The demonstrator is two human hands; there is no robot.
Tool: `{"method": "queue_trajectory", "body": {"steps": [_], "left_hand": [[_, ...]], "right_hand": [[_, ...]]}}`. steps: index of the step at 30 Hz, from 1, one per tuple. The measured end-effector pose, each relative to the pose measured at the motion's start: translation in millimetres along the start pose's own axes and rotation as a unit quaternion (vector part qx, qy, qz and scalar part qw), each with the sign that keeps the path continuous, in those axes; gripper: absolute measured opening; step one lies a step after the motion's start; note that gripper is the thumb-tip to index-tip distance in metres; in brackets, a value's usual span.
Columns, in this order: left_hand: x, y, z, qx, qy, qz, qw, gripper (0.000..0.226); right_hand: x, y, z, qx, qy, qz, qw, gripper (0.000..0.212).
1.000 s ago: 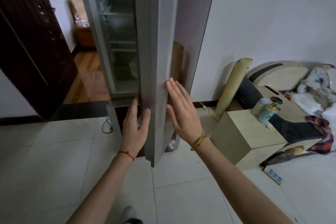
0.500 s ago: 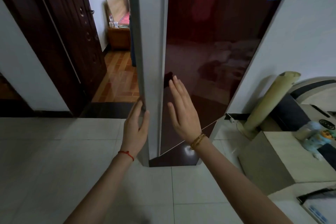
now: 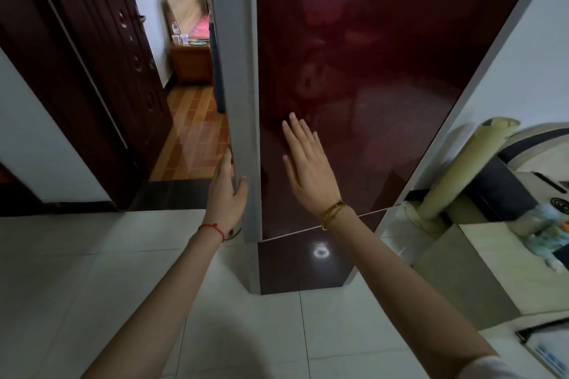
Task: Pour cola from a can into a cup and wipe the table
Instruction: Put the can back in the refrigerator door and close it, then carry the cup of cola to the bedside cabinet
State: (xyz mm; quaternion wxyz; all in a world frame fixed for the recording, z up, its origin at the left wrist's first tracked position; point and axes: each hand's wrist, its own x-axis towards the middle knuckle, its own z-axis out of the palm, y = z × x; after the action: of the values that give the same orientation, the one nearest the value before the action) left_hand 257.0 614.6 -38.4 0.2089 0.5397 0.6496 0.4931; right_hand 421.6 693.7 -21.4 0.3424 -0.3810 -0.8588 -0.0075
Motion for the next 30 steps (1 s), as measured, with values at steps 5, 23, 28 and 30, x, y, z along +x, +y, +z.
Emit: {"method": "queue_trajectory", "body": {"steps": [5,23,28,30], "left_hand": [[30.8,-13.5,-0.2,0.011,-0.009,-0.008,1.000,0.075],[81.0,-41.0,5.7,0.043,-0.016,-0.017,0.999,0.073],[71.4,-44.1,5.8,0.069,-0.031,-0.003,0.997,0.073],[63.5,-47.0,4.4,0.085,-0.049,0.011,0.995,0.070]], "right_hand": [[25.3,12.6,12.6,-0.028,-0.030,0.003,0.999,0.056],[64.9,27.1,26.5,-0.039,-0.061,0.004,0.997,0.058],[51.5,23.3,15.4,0.001,-0.065,0.038,0.997,0.060],[35.9,25.1,11.6,0.005,-0.078,0.072,0.994,0.061]]}}
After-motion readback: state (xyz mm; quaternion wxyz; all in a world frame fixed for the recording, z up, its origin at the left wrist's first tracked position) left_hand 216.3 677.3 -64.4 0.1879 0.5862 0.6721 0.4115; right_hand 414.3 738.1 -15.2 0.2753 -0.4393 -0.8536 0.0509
